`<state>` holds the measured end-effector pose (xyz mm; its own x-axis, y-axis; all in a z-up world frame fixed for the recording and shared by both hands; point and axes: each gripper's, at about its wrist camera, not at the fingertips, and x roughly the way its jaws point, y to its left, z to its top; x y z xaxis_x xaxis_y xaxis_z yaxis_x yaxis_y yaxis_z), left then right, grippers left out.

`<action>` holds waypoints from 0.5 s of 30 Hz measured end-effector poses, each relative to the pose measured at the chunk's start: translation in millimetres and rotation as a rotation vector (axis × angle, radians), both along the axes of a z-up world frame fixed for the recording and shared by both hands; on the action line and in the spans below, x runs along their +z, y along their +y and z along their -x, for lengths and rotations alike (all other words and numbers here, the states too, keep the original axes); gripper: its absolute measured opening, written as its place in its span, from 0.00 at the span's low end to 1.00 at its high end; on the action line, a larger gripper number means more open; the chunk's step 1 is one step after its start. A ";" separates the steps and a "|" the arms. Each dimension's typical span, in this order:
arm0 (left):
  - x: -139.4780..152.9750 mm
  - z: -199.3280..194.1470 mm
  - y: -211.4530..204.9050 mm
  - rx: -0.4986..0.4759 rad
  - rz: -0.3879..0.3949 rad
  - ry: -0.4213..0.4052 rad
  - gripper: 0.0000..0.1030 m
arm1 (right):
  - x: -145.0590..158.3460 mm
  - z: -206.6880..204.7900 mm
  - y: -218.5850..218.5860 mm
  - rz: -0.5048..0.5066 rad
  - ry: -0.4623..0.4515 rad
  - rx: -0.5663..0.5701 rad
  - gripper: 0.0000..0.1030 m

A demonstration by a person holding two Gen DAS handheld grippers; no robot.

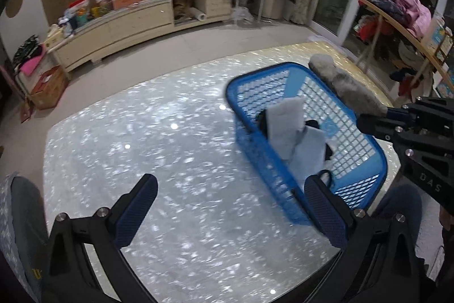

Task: Organize soft objects
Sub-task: 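Carry the grey mat with the right gripper over the basket and release it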

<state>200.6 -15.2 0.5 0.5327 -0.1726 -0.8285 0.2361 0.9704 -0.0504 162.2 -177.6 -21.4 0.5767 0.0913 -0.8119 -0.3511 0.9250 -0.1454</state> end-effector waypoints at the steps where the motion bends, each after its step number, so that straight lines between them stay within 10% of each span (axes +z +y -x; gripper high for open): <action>1: -2.1 -3.7 -5.4 -0.011 0.006 0.006 1.00 | -1.9 -2.0 -2.5 0.005 0.001 -0.010 0.11; 15: -47.0 -30.5 -30.7 -0.068 -0.021 0.084 1.00 | -77.9 -28.4 1.9 0.064 0.185 -0.039 0.11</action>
